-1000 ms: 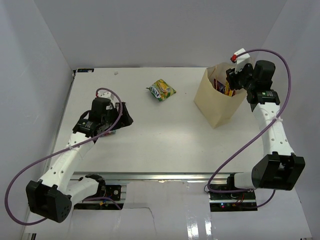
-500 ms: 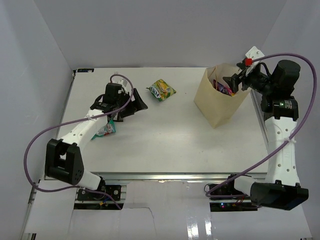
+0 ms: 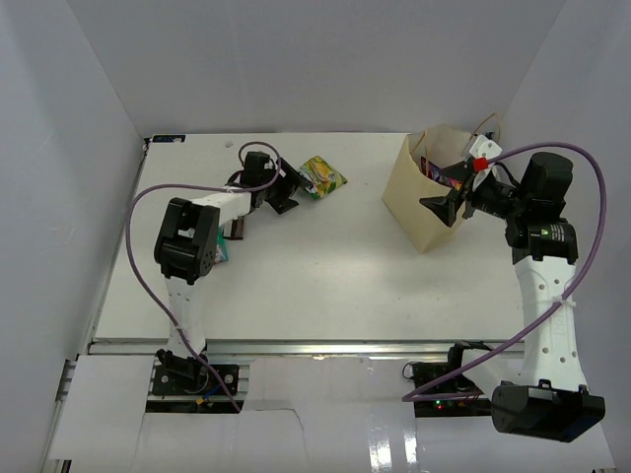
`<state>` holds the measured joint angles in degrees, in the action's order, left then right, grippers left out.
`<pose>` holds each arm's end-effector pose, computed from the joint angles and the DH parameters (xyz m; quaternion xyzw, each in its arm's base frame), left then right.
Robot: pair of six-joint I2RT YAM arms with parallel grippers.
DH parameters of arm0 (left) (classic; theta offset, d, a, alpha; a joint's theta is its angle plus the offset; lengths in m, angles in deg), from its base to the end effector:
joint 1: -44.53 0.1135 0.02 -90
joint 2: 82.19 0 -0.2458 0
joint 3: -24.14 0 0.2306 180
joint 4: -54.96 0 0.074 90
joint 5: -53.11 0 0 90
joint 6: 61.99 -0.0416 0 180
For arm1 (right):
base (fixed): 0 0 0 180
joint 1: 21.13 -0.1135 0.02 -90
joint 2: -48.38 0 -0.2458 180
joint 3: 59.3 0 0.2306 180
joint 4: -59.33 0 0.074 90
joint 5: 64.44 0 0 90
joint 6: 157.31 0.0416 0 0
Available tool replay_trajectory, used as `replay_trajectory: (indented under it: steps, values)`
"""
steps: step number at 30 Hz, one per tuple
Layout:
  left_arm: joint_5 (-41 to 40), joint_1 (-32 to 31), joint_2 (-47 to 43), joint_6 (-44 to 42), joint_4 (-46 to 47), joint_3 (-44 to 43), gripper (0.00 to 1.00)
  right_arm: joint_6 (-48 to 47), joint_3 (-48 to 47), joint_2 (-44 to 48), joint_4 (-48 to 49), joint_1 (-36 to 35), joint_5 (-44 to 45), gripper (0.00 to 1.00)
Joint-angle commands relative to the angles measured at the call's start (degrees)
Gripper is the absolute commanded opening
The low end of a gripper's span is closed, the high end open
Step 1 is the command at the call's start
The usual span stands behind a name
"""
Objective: Place the snacks into the paper bag
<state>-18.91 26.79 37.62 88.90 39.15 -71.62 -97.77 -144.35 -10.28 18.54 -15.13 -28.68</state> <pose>0.4151 -0.1463 0.1600 -0.2674 0.8563 -0.3747 0.2341 0.1964 0.0133 0.4015 -0.4220 0.6281 0.1715 0.6308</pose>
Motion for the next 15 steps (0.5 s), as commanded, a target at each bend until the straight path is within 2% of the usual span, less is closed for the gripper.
replay_trajectory:
  steps: [1, 7, 9, 10, 11, 14, 15]
  values:
    - [2.32, 0.16, 3.91, 3.54, 4.34, -6.92, 0.86, -0.04, 0.71, 1.79, 0.23, 0.15, -2.36, 0.79]
    - [4.60, 0.16, 10.96, 5.12, 3.90, -12.38, 0.72, 1.36, 1.77, 1.79, 0.32, 0.15, -5.35, 0.79]
    - [5.05, 0.16, 12.55, 5.39, 3.98, -13.09, 0.63, 0.32, 1.95, 1.96, -0.73, 0.15, -8.68, 0.78]
    - [5.49, 0.16, 12.90, 5.30, 4.42, -13.27, 0.59, -0.99, 2.03, 1.96, -1.78, 0.15, -10.52, 0.79]
    - [5.75, 0.16, 13.08, 5.21, 4.60, -13.71, 0.50, -3.97, 1.86, 1.96, -4.58, 0.07, -14.19, 0.79]
    - [7.86, 0.07, 13.26, 3.29, 6.00, -13.80, 0.35, -7.50, 2.30, 1.96, -8.28, -0.63, -17.82, 0.78]
    - [8.38, 0.24, 12.65, 1.02, 6.09, -13.80, 0.26, -7.68, 2.47, 1.96, -8.56, -0.99, -17.92, 0.78]
